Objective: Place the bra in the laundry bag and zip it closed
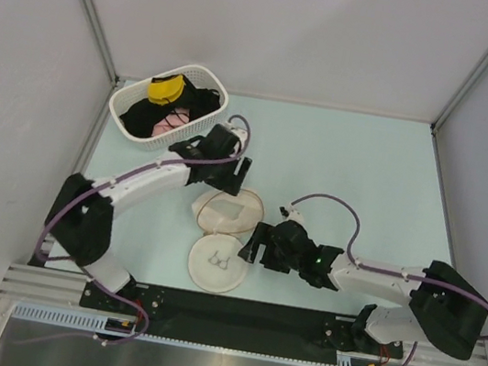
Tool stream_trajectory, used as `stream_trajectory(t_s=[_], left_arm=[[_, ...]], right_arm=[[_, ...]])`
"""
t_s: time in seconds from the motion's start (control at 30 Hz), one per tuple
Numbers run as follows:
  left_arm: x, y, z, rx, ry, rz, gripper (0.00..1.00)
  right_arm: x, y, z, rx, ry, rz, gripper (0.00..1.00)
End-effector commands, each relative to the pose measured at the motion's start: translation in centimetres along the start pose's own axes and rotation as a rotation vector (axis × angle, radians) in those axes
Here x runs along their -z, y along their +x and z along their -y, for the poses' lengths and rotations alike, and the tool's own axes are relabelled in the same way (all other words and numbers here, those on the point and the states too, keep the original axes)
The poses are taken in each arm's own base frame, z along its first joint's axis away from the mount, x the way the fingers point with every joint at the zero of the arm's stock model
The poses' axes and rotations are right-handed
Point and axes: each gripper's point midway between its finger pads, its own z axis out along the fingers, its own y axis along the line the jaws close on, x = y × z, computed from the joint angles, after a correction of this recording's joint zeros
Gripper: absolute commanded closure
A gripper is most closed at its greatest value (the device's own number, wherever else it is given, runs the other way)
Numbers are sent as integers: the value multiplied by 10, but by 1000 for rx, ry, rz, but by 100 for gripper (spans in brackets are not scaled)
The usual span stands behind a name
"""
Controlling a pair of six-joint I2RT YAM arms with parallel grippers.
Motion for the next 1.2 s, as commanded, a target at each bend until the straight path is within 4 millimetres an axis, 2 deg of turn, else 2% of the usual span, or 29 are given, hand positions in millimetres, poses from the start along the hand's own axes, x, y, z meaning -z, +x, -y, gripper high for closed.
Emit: stream_trajectory(t_s=[0.0, 0.07, 0.13, 0.2, 0.23, 0.3, 0.37, 0.4, 0.43, 0.47, 0.5, 0.57, 0.63, 0.7, 0.8, 0.83, 0.9, 0.93, 1.0, 1.03, 1.07, 1.13, 1.17], left_arm=[[-20, 7, -12, -185, -91, -118, 23], [-32, 15, -18, -189, -133, -168, 27], [-36, 18, -20, -175, -145, -177, 32], [-37, 19, -22, -164, -160, -179, 35], [-37, 20, -23, -165, -163, -179, 36], [-35, 19, -23, -156, -164, -170, 40], [-32, 19, -22, -151, -157, -157, 46], [-32, 21, -22, -146, -159, -157, 47], [-29, 19, -22, -142, -158, -144, 48], [-28, 19, -21, -138, -153, -142, 52], [-28, 19, -20, -129, -148, -138, 55], [-25, 16, -19, -119, -141, -120, 67], [-21, 14, -20, -104, -150, -100, 74], [-13, 6, -21, -86, -158, -63, 84], [0, -4, -25, -47, -178, -9, 99], [4, -9, -25, -35, -177, 10, 100], [15, -20, -22, 21, -163, 68, 100], [18, -25, -20, 42, -151, 90, 100], [26, -37, -12, 129, -116, 161, 100], [28, -41, -8, 161, -95, 183, 100], [25, -45, 2, 219, -40, 207, 100], [24, -47, 12, 275, 17, 224, 100], [21, -47, 22, 314, 69, 229, 100]], right_arm=[[-13, -7, -24, -18, -43, 14, 21], [-21, -1, -22, -16, -31, 2, 25], [-26, -1, -26, -14, -16, 9, 27], [-34, 9, -20, 12, 36, -6, 34], [-36, 9, -27, 19, 32, -6, 35], [-43, 21, -10, 49, 133, -3, 38], [-46, 19, -9, 97, 203, 61, 44], [-49, 25, 7, 130, 282, 47, 51], [-51, 25, 12, 148, 319, 54, 52], [-53, 20, 4, 161, 333, 76, 53], [-55, 27, 18, 210, 396, 49, 67], [-56, 23, 19, 243, 448, 80, 74], [-53, 23, 35, 272, 527, 81, 87], [-44, 15, 47, 300, 579, 117, 100], [-26, 1, 49, 360, 572, 151, 100], [-16, -9, 44, 379, 552, 163, 100], [-3, -16, 50, 418, 549, 144, 100], [8, -31, 49, 392, 534, 160, 100], [22, -39, 60, 395, 547, 129, 100], [31, -43, 70, 380, 561, 121, 100], [47, -59, 74, 339, 552, 141, 100], [62, -67, 76, 315, 507, 134, 100], [80, -85, 80, 252, 495, 177, 100]])
